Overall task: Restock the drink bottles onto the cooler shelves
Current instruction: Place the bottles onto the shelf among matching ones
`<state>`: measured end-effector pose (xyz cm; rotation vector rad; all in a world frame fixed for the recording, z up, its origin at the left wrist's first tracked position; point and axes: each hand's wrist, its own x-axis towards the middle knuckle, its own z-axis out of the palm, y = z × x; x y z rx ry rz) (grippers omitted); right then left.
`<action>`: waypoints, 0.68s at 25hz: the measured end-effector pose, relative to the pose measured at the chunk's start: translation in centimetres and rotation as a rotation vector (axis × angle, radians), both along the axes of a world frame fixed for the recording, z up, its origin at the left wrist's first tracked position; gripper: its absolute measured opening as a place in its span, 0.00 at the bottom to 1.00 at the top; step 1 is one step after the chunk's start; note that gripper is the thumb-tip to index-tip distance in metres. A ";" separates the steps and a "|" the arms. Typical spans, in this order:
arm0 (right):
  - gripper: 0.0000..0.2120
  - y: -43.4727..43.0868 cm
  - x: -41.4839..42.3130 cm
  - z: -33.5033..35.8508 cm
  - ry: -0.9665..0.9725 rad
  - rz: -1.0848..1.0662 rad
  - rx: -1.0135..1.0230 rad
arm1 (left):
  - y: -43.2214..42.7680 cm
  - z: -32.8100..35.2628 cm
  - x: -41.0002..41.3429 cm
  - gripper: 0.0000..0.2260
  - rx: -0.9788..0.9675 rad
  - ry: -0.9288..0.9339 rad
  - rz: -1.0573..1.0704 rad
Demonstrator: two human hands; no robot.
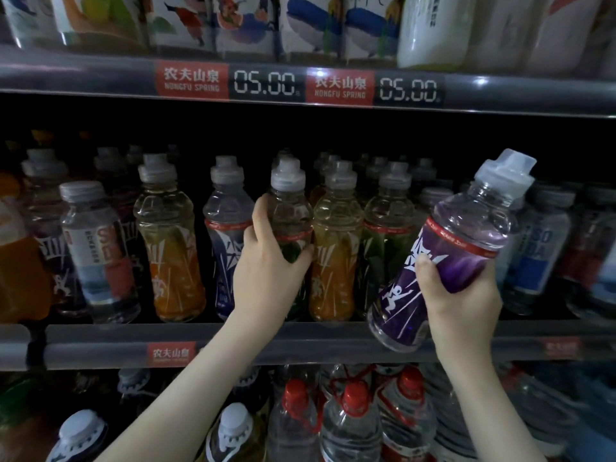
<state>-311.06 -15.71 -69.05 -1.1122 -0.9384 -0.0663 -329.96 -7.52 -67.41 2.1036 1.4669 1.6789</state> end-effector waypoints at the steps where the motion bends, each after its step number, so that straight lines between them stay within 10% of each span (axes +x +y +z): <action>1: 0.20 -0.1 0.1 -0.1 0.004 0.003 -0.010 | -0.1 -0.1 0.2 0.39 -0.005 0.023 0.010; 17: 0.16 0.9 -7.0 -1.5 -0.148 0.290 -0.131 | -1.1 -3.0 -7.0 0.24 0.303 0.243 0.234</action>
